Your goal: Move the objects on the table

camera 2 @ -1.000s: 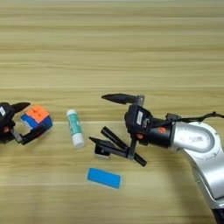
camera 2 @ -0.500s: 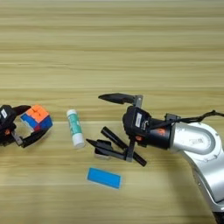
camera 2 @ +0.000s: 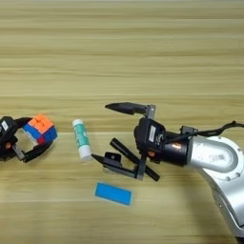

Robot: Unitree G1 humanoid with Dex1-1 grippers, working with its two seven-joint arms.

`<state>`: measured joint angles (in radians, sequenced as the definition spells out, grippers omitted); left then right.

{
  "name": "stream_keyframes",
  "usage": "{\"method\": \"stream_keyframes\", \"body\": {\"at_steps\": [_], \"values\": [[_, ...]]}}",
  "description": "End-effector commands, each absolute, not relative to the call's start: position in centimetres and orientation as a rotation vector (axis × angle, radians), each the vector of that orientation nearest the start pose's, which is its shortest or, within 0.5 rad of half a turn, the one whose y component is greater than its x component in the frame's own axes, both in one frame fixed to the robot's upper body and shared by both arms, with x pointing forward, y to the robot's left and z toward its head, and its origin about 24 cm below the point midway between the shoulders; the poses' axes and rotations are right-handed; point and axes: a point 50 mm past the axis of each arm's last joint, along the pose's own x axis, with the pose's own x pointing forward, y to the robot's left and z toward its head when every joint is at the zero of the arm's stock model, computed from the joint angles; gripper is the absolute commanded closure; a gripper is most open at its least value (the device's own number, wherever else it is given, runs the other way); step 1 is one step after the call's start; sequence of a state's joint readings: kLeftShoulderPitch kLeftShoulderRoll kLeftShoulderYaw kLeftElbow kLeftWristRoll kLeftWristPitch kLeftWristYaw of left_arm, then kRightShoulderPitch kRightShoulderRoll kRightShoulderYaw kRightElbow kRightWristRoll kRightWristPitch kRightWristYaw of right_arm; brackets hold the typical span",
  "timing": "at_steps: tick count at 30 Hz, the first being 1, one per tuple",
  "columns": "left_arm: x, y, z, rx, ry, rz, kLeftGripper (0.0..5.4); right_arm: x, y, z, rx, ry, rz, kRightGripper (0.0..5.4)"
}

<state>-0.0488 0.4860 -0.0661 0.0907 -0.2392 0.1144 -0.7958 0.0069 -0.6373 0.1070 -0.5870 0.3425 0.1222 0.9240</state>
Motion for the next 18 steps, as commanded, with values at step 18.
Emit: {"method": "stream_keyframes", "body": {"at_steps": [18], "values": [[24.46,19.97,3.2,0.206,0.296,-0.814,2.05,19.37,-14.24,14.98,-0.451,-0.2,1.257,0.0]]}}
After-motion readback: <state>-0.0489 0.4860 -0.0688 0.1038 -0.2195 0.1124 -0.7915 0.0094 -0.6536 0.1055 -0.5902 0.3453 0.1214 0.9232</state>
